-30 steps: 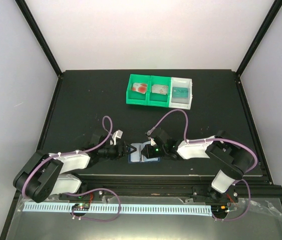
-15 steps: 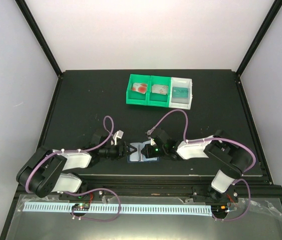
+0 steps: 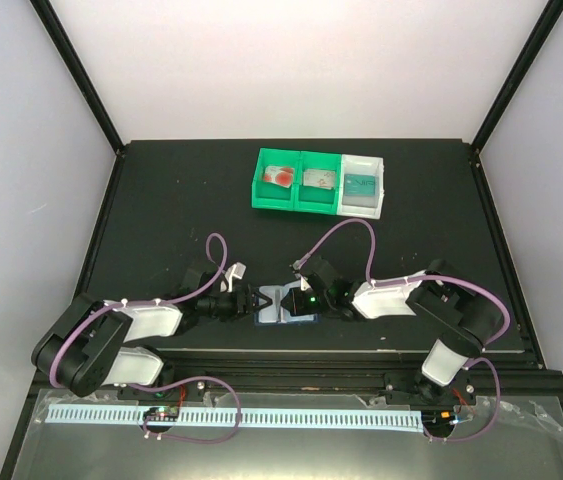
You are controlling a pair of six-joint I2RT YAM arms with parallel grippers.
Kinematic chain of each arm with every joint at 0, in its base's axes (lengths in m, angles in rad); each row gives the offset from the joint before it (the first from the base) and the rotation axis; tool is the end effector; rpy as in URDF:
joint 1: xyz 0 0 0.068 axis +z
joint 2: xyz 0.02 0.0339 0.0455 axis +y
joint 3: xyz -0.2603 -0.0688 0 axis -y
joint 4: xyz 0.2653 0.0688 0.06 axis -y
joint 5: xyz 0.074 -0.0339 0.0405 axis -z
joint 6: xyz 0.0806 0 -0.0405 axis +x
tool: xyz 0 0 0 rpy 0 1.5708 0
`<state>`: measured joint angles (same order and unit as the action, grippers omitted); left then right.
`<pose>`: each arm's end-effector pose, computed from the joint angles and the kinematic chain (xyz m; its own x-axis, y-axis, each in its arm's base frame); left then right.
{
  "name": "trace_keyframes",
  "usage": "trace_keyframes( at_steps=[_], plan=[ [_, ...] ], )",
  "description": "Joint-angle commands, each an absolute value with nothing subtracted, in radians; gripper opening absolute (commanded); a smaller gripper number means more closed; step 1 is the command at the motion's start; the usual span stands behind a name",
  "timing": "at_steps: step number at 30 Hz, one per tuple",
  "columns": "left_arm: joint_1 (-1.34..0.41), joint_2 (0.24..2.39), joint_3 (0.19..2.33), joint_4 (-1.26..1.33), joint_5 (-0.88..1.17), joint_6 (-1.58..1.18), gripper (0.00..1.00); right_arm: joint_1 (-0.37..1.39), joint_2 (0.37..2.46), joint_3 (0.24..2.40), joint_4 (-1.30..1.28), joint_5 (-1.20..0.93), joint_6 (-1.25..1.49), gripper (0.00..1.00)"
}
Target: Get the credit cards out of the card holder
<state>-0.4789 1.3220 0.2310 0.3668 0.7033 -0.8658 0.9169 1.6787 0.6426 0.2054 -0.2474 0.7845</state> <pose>0.1828 -0.1537 0.0684 -0.9762 -0.1477 -0.1591 0.0585 0.5265 -0.8481 0.1896 0.2798 0.0622 -0.9325 -0.0907 -0.3495 -0.2984 0.7387 0.6044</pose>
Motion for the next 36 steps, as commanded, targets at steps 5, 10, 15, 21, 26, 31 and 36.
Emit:
trace_keyframes(
  at_steps=[5,10,15,21,26,31,36],
  plan=[
    [-0.478,1.34,0.235,0.402,0.703,-0.868,0.66,0.922,1.709,0.61,0.158,-0.216,0.787,0.09],
    [-0.49,1.365,0.24,0.447,0.714,-0.892,0.66,0.923,1.717,0.609,0.175,-0.229,0.794,0.09],
    [-0.496,1.407,0.237,0.511,0.737,-0.924,0.65,0.928,1.718,0.611,0.176,-0.229,0.796,0.09],
    [-0.501,1.407,0.242,0.552,0.761,-0.957,0.65,0.934,1.72,0.611,0.181,-0.23,0.801,0.09],
    [-0.51,1.369,0.249,0.553,0.771,-0.976,0.65,0.936,1.724,0.605,0.195,-0.233,0.805,0.09],
    [-0.525,1.333,0.259,0.548,0.778,-0.994,0.65,0.936,1.72,0.603,0.199,-0.23,0.806,0.09],
    [-0.545,1.303,0.279,0.504,0.762,-0.986,0.65,0.936,1.71,0.598,0.197,-0.223,0.804,0.09]
  ],
)
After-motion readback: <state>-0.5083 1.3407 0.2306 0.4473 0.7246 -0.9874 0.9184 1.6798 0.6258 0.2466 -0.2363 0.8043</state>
